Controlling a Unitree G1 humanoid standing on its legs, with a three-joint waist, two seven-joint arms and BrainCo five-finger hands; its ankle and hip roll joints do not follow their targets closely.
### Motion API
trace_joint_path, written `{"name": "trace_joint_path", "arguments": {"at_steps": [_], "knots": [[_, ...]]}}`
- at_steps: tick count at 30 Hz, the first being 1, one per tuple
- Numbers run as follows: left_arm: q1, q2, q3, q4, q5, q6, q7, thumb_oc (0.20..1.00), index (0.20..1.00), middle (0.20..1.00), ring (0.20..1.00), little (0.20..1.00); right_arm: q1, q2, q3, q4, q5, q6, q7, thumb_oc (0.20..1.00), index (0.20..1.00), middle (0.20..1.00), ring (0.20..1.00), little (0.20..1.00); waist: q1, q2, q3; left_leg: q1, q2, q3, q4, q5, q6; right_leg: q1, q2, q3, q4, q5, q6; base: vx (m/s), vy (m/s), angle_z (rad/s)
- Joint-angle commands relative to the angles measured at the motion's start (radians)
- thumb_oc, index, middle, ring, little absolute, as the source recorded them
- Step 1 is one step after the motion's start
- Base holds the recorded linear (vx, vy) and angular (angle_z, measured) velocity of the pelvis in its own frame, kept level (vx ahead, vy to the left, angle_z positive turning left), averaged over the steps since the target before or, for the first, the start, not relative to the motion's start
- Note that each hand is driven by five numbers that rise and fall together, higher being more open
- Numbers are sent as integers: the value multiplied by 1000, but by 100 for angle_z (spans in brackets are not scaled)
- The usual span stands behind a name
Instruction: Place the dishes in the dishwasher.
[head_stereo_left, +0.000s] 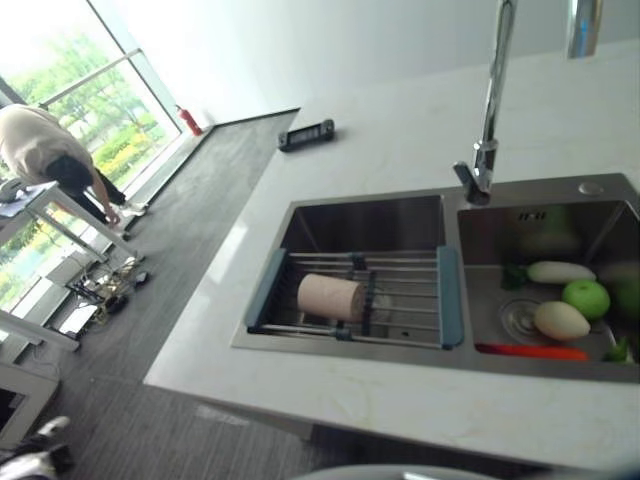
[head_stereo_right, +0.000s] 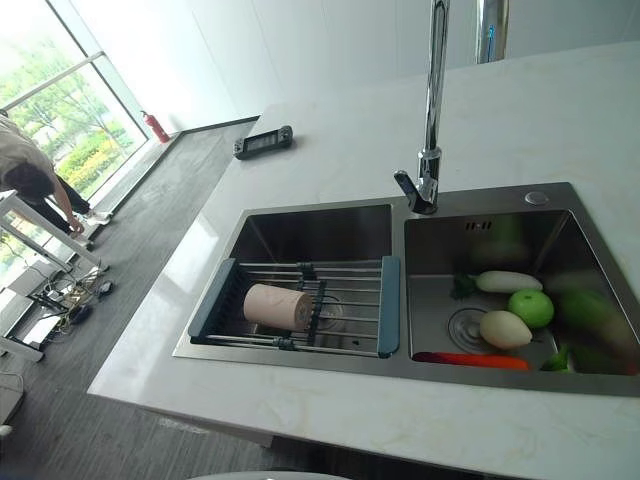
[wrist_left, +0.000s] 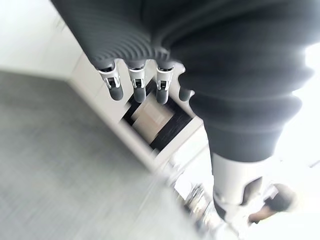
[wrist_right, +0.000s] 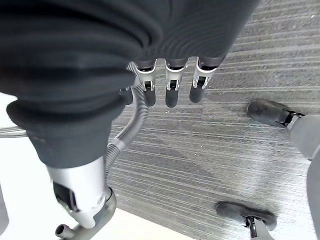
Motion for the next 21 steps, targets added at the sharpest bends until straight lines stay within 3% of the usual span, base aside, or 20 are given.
{"name": "trace_joint_path", "arguments": {"at_steps": [1, 4, 7, 10, 11, 13, 14, 18, 21], "knots": [[2, 204, 6, -114, 134, -65, -6, 1000, 1000, 1000, 1000, 1000, -53, 103, -28, -22, 50, 19, -47, 1000, 1000, 1000, 1000, 1000, 21, -105, 18, 7, -13, 27, 1, -64, -23, -26, -69, 100, 82, -80, 52, 10, -90, 14], [-103, 373, -26, -250, 180, -53, -21, 1000, 1000, 1000, 1000, 1000, -14, 118, -73, 50, 25, 8, -77, 1000, 1000, 1000, 1000, 1000, 8, -103, 9, 24, -11, 33, 1, -81, -22, -25, -64, 98, 72, -72, 60, 39, -106, 10], [-185, 449, -91, -334, 204, -53, -21, 1000, 1000, 1000, 1000, 1000, 5, 124, -97, 71, 45, 14, -83, 1000, 1000, 1000, 1000, 1000, -3, -107, 1, 33, -11, 40, 1, -93, -20, -19, -60, 106, 59, -67, 63, 63, -73, 0], [-239, 497, -152, -383, 261, -182, -65, 1000, 1000, 1000, 1000, 1000, 15, 127, -127, 81, 120, 55, -83, 1000, 1000, 1000, 1000, 1000, -19, -106, -7, 38, -7, 55, 1, -100, -20, -18, -63, 113, 50, -59, 69, 58, -27, -21], [-280, 513, -220, -491, 251, -177, -98, 1000, 1000, 1000, 1000, 1000, 24, 131, -145, 85, 138, 88, -75, 1000, 1000, 1000, 1000, 1000, -27, -108, -9, 41, -4, 67, 1, -104, -21, -19, -68, 111, 46, -52, 75, 32, -27, -26], [-334, 511, -304, -588, 235, -206, -138, 1000, 1000, 1000, 1000, 1000, 33, 140, -158, 91, 123, 108, -79, 1000, 1000, 1000, 1000, 1000, -25, -112, -10, 47, -3, 77, 1, -112, -20, -17, -76, 110, 39, -46, 80, 36, -49, -30], [-389, 457, -380, -762, 222, -200, -198, 1000, 1000, 1000, 1000, 1000, 37, 156, -164, 105, 92, 103, -80, 1000, 1000, 1000, 1000, 1000, -29, -119, -10, 58, -6, 81, 1, -127, -15, -12, -82, 114, 31, -42, 84, 69, -69, -39], [-428, 321, -486, -980, 266, -218, -302, 1000, 1000, 1000, 1000, 1000, 49, 174, -174, 95, 102, 94, -83, 1000, 1000, 1000, 1000, 1000, -44, -136, -7, 79, -9, 94, 1, -144, -6, -8, -84, 134, 29, -39, 88, 67, -26, -39], [-406, 226, -566, -1020, 362, -210, -401, 1000, 1000, 1000, 1000, 1000, 73, 165, -194, 94, 103, 98, -88, 1000, 1000, 1000, 1000, 1000, -74, -144, 6, 97, -20, 113, 1, -157, 6, -9, -90, 161, 21, -24, 98, 101, 74, -35]]}}
